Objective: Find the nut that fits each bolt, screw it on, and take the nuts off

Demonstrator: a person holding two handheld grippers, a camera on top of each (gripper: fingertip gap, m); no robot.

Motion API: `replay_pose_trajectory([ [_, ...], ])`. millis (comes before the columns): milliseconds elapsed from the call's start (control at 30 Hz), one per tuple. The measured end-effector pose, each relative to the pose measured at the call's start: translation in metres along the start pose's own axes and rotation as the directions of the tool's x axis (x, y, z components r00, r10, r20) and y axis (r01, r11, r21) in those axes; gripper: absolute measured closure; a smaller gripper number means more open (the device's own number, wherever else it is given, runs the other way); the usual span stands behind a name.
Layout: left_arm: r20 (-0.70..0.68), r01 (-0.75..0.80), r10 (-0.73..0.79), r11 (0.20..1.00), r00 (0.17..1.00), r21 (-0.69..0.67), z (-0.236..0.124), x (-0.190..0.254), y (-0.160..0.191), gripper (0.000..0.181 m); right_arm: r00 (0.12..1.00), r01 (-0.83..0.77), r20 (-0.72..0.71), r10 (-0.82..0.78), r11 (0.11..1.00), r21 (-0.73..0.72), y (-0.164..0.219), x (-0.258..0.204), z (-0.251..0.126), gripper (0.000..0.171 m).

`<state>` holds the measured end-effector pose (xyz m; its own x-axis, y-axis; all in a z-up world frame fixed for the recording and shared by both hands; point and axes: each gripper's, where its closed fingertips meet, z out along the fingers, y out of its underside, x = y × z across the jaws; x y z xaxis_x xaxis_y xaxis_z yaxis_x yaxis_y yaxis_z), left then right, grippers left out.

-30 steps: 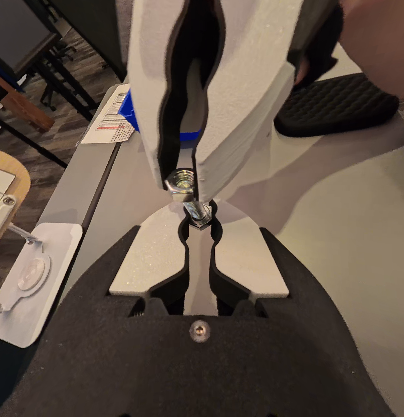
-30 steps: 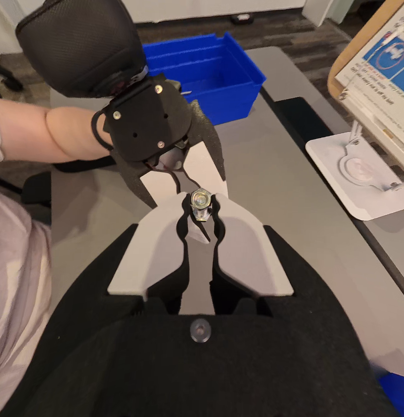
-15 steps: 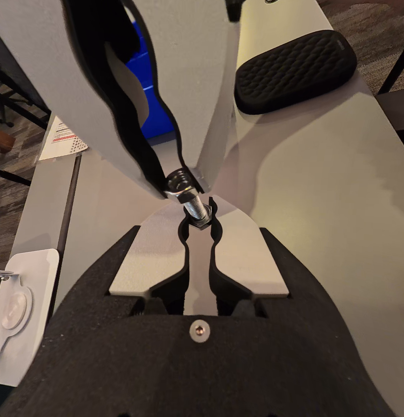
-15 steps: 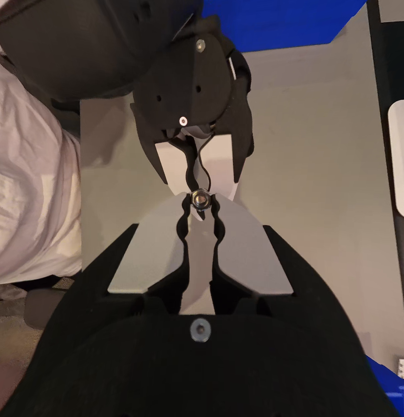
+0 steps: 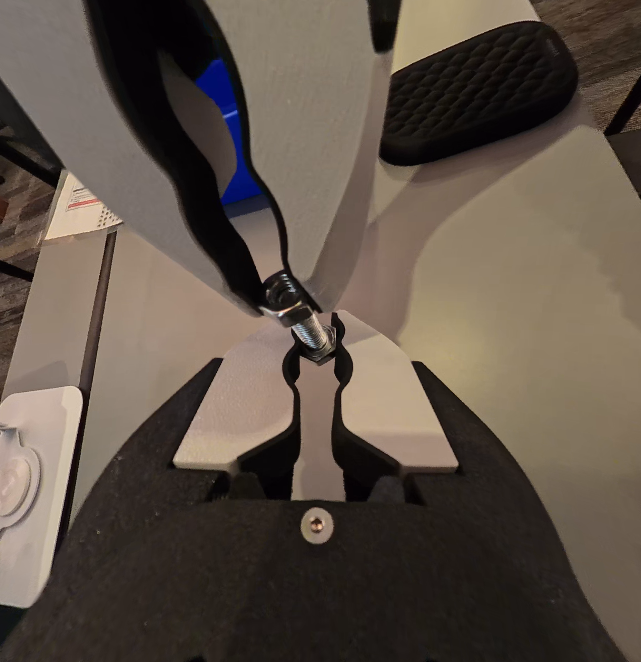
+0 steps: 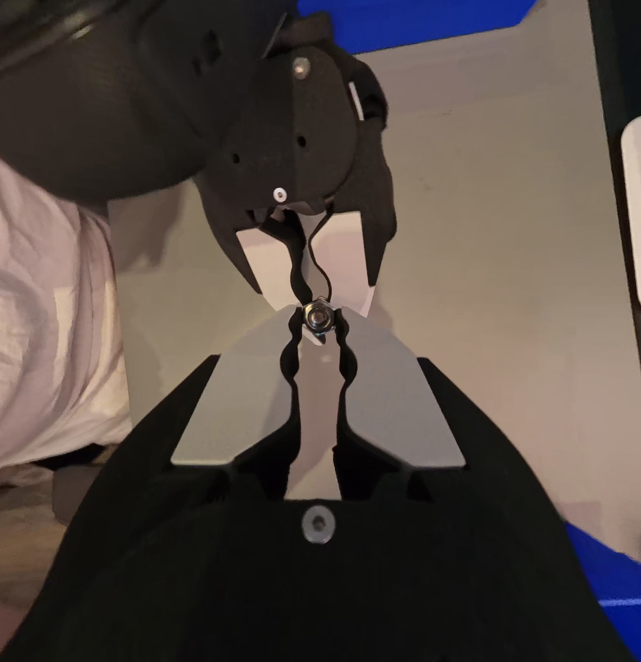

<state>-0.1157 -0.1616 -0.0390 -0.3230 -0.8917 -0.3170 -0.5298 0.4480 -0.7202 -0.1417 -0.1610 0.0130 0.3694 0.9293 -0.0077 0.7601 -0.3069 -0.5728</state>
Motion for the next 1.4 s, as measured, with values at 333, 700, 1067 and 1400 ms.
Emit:
replay_pose_trajectory([
  [333, 0.110, 0.126, -0.121, 0.991, 0.987, -0.049, 0.001, -0.021, 0.012, 0.168, 0.905, -0.401, -0.083, 0.418, 0.901, 0.166, -0.005, 0.022, 0.005, 0.154],
  [700, 0.116, 0.150, -0.140, 0.985, 0.983, -0.085, 0.003, -0.022, 0.018, 0.168, 0.893, -0.432, -0.097, 0.440, 0.897, 0.090, -0.002, 0.025, 0.010, 0.154],
  [1067, 0.106, 0.181, -0.177, 0.983, 0.978, -0.028, -0.004, -0.027, 0.012, 0.168, 0.913, -0.376, -0.109, 0.392, 0.916, 0.140, -0.011, 0.028, 0.007, 0.154],
  [1400, 0.108, 0.192, -0.192, 0.981, 0.975, 0.010, -0.010, -0.031, 0.007, 0.168, 0.930, -0.317, -0.135, 0.342, 0.932, 0.174, -0.018, 0.029, 0.007, 0.152],
])
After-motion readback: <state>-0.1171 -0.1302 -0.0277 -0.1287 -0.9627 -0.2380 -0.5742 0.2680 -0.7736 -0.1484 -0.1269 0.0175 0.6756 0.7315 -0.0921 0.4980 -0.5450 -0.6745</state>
